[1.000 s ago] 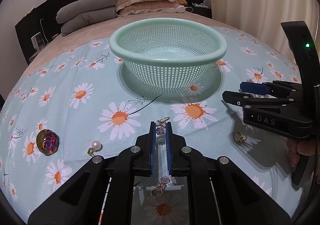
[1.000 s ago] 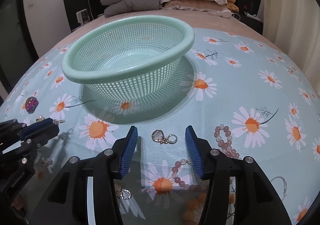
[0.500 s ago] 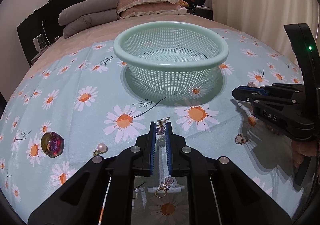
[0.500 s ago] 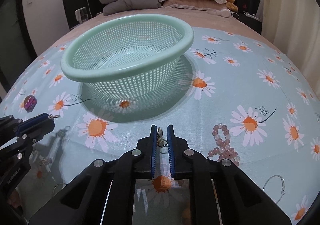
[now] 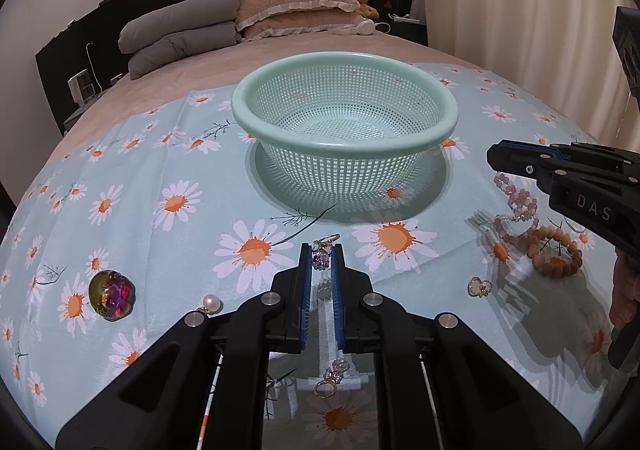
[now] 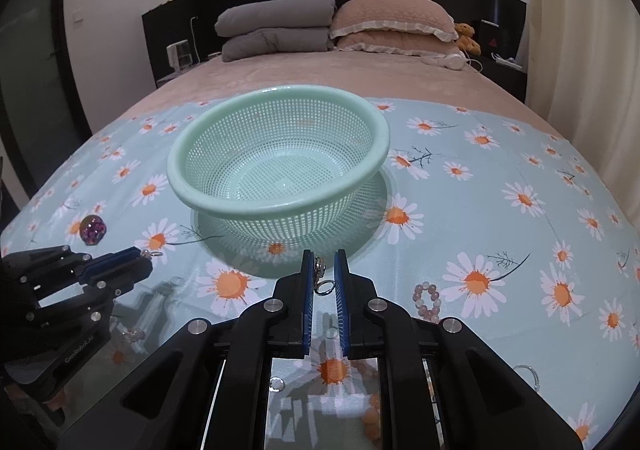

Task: Organize jewelry
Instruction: 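Carry both held charms over the green mesh basket, then open both tools to drop the charms into the basket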

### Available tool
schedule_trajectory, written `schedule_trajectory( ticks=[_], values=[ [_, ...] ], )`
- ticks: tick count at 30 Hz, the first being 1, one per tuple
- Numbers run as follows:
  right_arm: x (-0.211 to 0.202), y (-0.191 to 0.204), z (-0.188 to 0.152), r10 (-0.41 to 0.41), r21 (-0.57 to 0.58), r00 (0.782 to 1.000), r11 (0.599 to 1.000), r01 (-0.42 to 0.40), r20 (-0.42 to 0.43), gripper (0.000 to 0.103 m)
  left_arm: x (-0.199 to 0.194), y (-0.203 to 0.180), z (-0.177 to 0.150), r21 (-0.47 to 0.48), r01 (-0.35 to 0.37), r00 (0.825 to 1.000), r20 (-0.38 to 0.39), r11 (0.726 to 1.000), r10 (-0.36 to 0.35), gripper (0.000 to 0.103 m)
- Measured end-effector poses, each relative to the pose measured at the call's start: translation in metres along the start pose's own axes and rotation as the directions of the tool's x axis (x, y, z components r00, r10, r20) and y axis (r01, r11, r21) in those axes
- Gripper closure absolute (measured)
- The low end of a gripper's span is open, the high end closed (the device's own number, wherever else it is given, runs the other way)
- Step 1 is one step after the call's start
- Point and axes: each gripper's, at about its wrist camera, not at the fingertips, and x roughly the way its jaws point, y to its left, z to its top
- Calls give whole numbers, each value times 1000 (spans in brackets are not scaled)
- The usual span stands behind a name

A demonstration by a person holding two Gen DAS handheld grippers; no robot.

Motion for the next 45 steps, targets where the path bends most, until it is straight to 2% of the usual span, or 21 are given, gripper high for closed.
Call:
schedule_trajectory(
  ticks=[5, 11, 20, 22, 25, 26, 27, 28, 29, 31, 33, 34, 36, 38, 40, 45],
  values=[
    [-15, 8, 17, 45, -3, 998, 999, -45, 44, 94, -10, -1, 15, 33, -2, 1000, 19, 999, 2, 93],
    [-6, 21, 54, 55, -46, 995, 998, -52, 81, 94, -15, 4, 59, 75, -21, 997, 71, 997, 16, 93],
    [30, 2, 83, 66, -5, 995, 998, -66, 69, 92, 21, 17, 97, 75, -34, 998, 57, 997, 30, 93],
    [36, -1, 87, 76, -2, 995, 997, -76, 63, 92, 30, 24, 102, 51, -11, 999, 41, 999, 9, 92],
    [43, -2, 90, 72, -13, 996, 997, -72, 56, 90, 39, 30, 106, 36, -9, 999, 33, 999, 8, 92],
    [45, -3, 90, 78, -12, 995, 997, -78, 54, 86, 41, 31, 106, 43, -22, 999, 34, 999, 21, 91],
    [46, -5, 90, 79, -6, 995, 997, -79, 55, 79, 42, 32, 107, 46, -33, 999, 32, 998, 31, 84],
    [46, -6, 89, 84, -1, 995, 996, -84, 60, 58, 43, 33, 106, 46, -38, 999, 31, 998, 37, 77],
    [45, -7, 89, 90, 1, 994, 996, -90, 70, 50, 43, 35, 106, 45, -40, 999, 31, 998, 39, 74],
    [44, -9, 89, 77, 7, 994, 997, -78, 77, 49, 42, 38, 105, 43, -45, 998, 33, 998, 44, 62],
    [43, -11, 88, 65, 13, 995, 998, -66, 73, 48, 39, 40, 104, 48, -74, 997, 41, 996, 72, 55],
    [42, -12, 88, 59, 15, 996, 998, -60, 69, 48, 38, 41, 104, 49, -80, 996, 43, 996, 78, 46],
    [39, -15, 86, 47, 19, 997, 999, -48, 67, 48, 33, 43, 104, 41, -75, 996, 52, 996, 73, 39],
    [34, -16, 85, 38, 19, 997, 999, -39, 67, 48, 28, 44, 104, 38, -79, 996, 54, 996, 77, 38],
    [28, -19, 83, 25, 19, 997, 999, -26, 68, 48, 23, 44, 102, 43, -93, 994, 58, 995, 90, 32],
    [7, -25, 67, -7, 13, 998, 1000, 6, 55, 48, 7, 44, 90, 51, -99, 994, 51, 994, 96, 29]
  ],
)
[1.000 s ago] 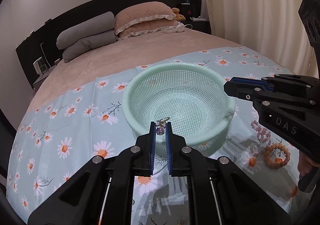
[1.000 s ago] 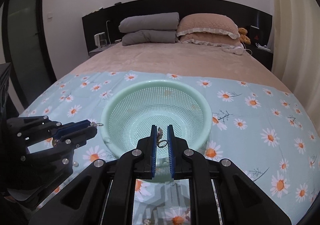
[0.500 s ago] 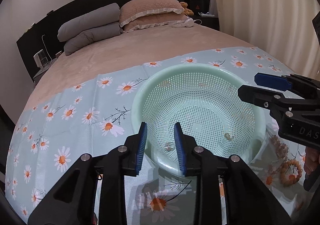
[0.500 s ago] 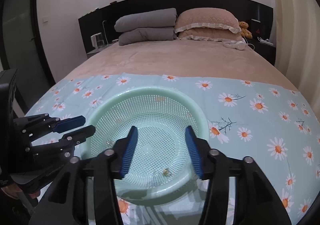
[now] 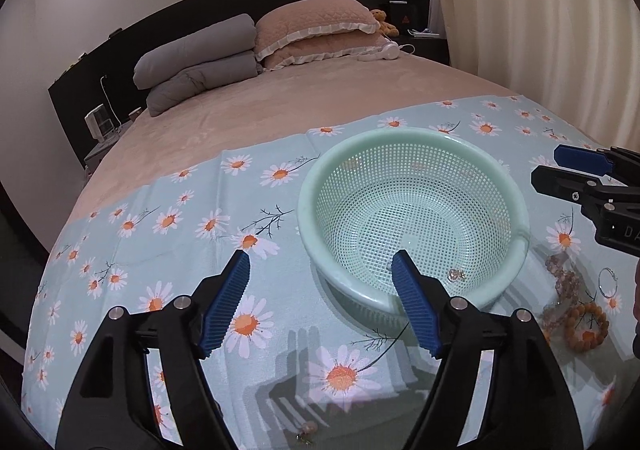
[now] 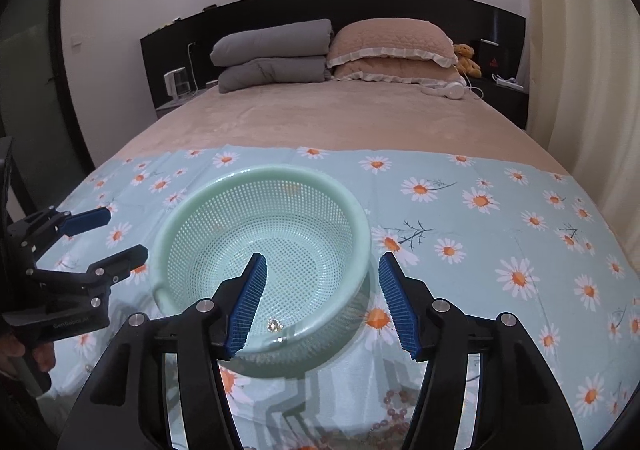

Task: Organize jewelry
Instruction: 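Open both tools to drop the charms into the basket, then grasp another crystal charm with the left tool while the right tool grasps the pink bead bracelet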

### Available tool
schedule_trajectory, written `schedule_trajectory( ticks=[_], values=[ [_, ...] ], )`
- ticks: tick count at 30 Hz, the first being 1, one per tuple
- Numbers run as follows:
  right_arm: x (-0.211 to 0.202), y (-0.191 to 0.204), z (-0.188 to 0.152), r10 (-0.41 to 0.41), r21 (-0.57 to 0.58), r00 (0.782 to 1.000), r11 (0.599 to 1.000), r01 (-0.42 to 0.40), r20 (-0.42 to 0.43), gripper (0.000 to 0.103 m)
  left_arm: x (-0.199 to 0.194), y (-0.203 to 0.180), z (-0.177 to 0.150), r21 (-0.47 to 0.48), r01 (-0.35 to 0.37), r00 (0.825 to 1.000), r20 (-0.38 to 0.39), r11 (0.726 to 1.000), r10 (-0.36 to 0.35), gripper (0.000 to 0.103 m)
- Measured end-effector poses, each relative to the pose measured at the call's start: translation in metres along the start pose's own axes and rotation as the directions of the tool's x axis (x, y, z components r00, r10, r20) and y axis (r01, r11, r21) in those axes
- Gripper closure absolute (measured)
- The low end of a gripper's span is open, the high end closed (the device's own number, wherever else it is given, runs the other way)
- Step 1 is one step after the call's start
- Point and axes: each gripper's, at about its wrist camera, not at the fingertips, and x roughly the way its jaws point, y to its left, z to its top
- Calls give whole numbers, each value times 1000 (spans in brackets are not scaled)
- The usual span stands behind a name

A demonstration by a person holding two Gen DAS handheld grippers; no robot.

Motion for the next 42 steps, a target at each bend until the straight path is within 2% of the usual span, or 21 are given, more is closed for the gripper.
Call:
schedule_trajectory(
  ticks=[8, 10, 13, 18, 21, 24, 28, 31, 34, 38, 40, 42],
  values=[
    [-30, -13, -37, -65, -7, 997, 998, 65, -52, 48, -36, 6, -35, -9, -34, 999, -7, 999, 34, 26],
    [-34, -18, -48, -80, 5, 994, 997, 80, -68, 48, -40, 8, -46, -25, -22, 999, -26, 999, 21, 26],
    [-38, -26, -61, -93, 21, 992, 995, 95, -83, 48, -44, 5, -66, -23, -40, 998, -50, 999, 38, 26],
    [-32, -32, -80, -95, 47, 989, 994, 101, -112, 48, -45, -4, -97, -25, -21, 996, -87, 999, 19, 26],
    [-25, -31, -88, -102, 43, 988, 993, 107, -116, 48, -38, -8, -112, -49, 17, 993, -117, 999, -23, 26],
    [-15, -31, -96, -103, 35, 985, 993, 108, -137, 48, -34, -17, -125, -36, 30, 993, -114, 999, -34, 26],
    [-1, -30, -103, -124, 9, 979, 992, 127, -163, 48, -25, -30, -133, -5, 54, 990, -131, 999, -54, 26],
    [9, -33, -109, -125, 13, 974, 992, 129, -191, 48, -20, -35, -140, -18, 93, 983, -157, 996, -94, 26],
    [16, -36, -113, -118, 18, 970, 992, 124, -215, 48, -15, -40, -144, -5, 94, 984, -154, 996, -94, 26],
    [22, -40, -117, -108, 31, 966, 992, 119, -234, 48, -12, -34, -145, -51, 126, 979, -155, 991, -132, 26],
    [23, -41, -118, -108, 35, 964, 992, 120, -243, 52, -13, -37, -146, -34, 118, 981, -151, 992, -122, 30],
    [23, -41, -118, -95, 34, 964, 994, 107, -248, 63, -15, -41, -147, -25, 126, 981, -146, 992, -129, 37]
  ],
)
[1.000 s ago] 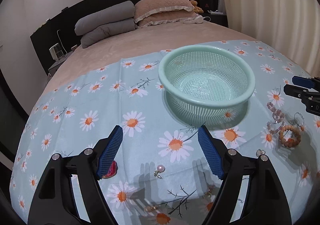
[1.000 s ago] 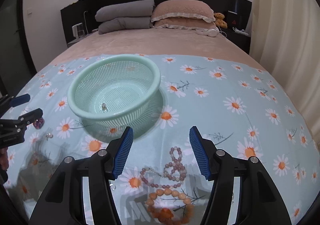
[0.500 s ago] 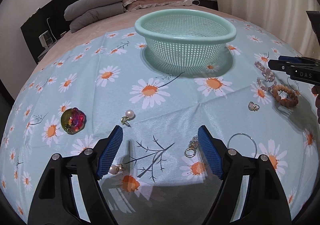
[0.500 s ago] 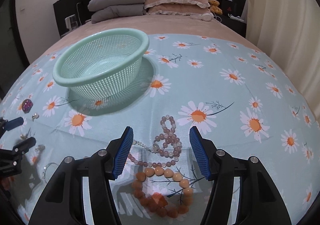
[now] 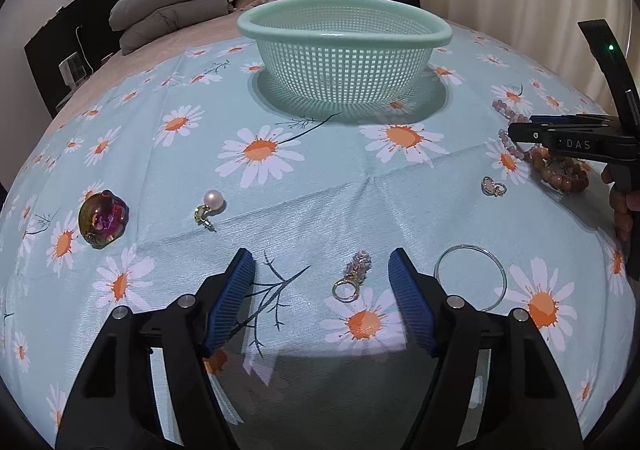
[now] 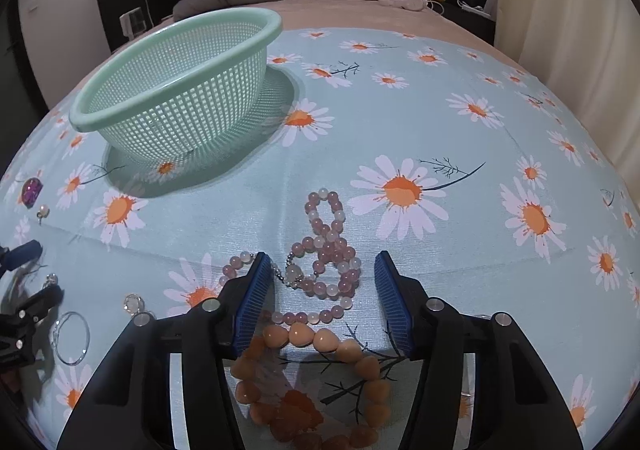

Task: Organize jewelry
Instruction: 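Grasp another crystal charm with the left tool while the right tool grasps the pink bead bracelet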

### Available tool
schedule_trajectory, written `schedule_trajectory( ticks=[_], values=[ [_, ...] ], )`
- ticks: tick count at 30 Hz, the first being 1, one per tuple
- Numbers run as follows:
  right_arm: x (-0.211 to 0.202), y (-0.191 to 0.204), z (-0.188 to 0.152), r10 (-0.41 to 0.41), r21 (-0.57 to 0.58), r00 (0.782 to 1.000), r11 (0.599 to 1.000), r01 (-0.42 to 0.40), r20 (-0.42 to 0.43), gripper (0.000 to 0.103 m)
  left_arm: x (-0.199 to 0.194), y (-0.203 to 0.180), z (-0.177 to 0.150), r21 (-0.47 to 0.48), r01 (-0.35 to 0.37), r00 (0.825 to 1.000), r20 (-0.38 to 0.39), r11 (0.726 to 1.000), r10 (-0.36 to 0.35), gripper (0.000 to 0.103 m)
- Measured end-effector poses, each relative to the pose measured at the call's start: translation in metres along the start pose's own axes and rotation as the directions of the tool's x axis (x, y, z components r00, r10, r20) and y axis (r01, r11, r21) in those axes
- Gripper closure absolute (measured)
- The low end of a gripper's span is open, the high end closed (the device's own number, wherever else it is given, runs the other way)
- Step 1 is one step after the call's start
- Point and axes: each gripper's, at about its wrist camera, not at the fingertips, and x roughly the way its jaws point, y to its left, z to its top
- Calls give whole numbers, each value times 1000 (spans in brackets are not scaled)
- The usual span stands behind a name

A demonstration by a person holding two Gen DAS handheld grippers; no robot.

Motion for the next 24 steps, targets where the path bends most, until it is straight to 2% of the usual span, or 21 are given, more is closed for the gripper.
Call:
schedule_trajectory(
  ticks=[2, 4, 5, 6, 7, 8, 13, 16, 24],
  values=[
    [1, 0, -1, 7, -6, 1000, 1000, -8, -11, 81, -1, -3, -1, 5, 7, 1000, 2, 1000, -7, 43],
    [2, -1, -1, 18, -6, 1000, 1000, -18, -21, 87, -2, -6, -2, 11, 14, 1000, 2, 1000, -14, 48],
    [1, -1, -1, 17, -6, 1000, 1000, -17, -22, 88, -2, -8, -2, 15, 23, 1000, 2, 1000, -23, 55],
    [1, 0, -2, 15, -10, 1000, 1000, -15, -22, 90, -3, -10, -2, 21, 29, 1000, 4, 999, -29, 65],
    [1, 1, -2, 11, -13, 1000, 1000, -11, -19, 91, -3, -11, -2, 23, 32, 999, 4, 999, -33, 82],
    [1, 2, -2, 8, -17, 1000, 1000, -8, -16, 91, -3, -11, -1, 21, 40, 999, 1, 999, -40, 92],
    [-7, 0, -2, 21, -13, 1000, 1000, -21, -1, 93, -6, -9, 0, 16, 50, 999, 1, 999, -50, 93],
    [-15, 1, -1, 25, -21, 1000, 999, -25, 18, 94, -8, -8, 1, 32, -10, 1000, 24, 999, 9, 93],
    [-43, 3, 6, 26, -34, 995, 999, -23, 92, 94, -22, 7, 10, -8, 17, 998, 57, 1000, -16, 93]
  ],
)
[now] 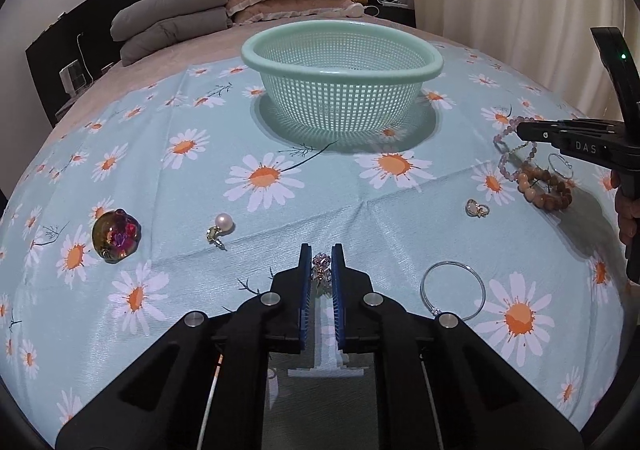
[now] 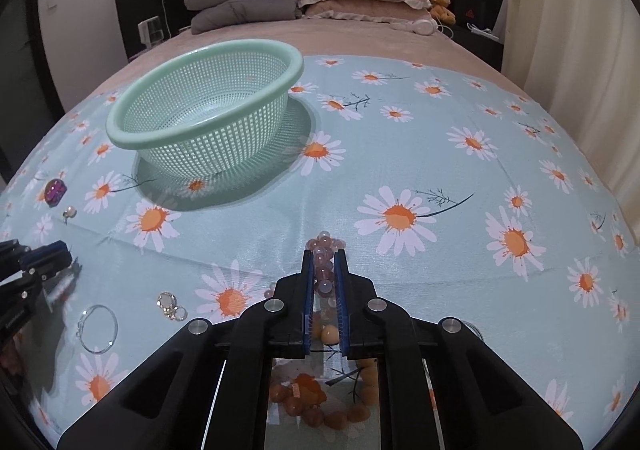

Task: Organize jewelry
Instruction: 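Carry the charm and pink bracelet over the green basket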

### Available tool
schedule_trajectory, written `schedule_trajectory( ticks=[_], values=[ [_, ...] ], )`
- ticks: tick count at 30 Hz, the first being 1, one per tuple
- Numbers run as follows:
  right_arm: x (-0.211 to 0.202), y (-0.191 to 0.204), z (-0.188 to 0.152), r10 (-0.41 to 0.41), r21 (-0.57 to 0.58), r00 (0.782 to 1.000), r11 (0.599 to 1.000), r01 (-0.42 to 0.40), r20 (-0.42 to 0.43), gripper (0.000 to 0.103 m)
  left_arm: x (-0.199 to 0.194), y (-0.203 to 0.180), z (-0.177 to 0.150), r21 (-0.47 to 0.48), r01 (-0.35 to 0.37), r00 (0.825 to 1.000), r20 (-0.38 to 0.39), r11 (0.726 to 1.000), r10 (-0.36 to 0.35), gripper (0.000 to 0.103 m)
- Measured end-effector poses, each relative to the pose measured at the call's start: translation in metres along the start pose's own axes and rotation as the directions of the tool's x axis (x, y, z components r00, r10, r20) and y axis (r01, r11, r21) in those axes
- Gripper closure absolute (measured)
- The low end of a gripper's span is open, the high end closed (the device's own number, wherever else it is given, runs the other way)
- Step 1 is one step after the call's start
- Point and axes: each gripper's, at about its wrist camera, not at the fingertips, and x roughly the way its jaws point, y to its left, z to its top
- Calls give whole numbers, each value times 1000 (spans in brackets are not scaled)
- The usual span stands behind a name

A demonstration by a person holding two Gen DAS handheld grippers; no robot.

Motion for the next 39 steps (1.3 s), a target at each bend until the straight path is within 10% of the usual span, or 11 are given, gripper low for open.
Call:
schedule_trajectory(
  ticks=[25, 39],
  values=[
    [-58, 36, 104, 51, -143, 984, 989, -27, 168, 94, -36, 10, 104, 68, -32, 993, 115, 997, 24, 93],
    [-14, 65, 149, 116, -204, 985, 975, -89, 124, 94, 21, 16, 164, 104, -1, 997, 74, 995, -7, 93]
  ],
)
